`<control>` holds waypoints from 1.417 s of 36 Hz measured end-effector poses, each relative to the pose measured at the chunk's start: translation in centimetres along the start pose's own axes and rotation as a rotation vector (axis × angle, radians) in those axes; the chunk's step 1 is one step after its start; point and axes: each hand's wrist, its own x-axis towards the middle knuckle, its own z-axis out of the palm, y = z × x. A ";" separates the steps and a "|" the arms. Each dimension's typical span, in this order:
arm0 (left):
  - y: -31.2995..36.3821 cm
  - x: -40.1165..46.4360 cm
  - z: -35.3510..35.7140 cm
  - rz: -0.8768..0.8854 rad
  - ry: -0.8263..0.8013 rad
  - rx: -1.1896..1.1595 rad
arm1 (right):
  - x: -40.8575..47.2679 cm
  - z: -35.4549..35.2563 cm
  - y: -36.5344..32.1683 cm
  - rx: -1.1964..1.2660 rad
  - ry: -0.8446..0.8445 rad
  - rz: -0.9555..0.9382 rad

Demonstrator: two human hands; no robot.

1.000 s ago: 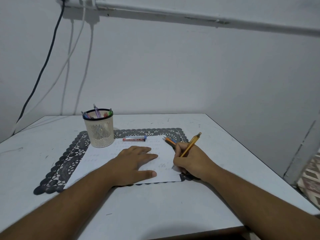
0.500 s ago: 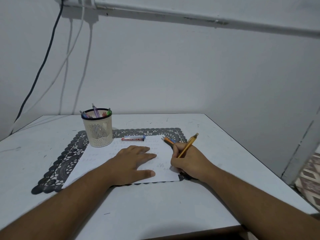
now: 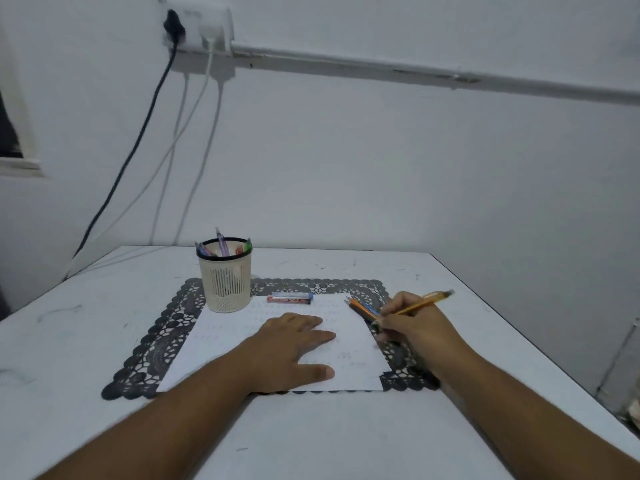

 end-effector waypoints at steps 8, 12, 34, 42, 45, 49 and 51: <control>-0.2 -0.2 -0.3 0.006 0.149 -0.074 | 2.5 2.8 -2.0 0.176 -0.123 0.113; -0.7 -0.1 -1.5 0.048 0.631 -0.125 | 3.6 4.9 -4.1 0.071 -0.142 0.033; -11.3 0.0 -1.6 -0.828 0.845 -0.487 | 12.8 21.9 -10.4 -0.243 0.031 -0.615; -11.5 0.1 -1.3 -0.815 0.865 -0.433 | 14.0 23.4 -9.0 -0.476 -0.008 -0.588; -11.2 -0.1 -1.5 -0.817 0.861 -0.433 | 14.1 23.5 -8.4 -0.464 0.002 -0.560; -10.9 -0.3 -1.6 -0.808 0.846 -0.456 | 14.0 23.3 -7.7 -0.481 -0.019 -0.502; -11.0 -0.3 -1.6 -0.818 0.835 -0.458 | 13.7 23.0 -7.4 -0.461 -0.020 -0.506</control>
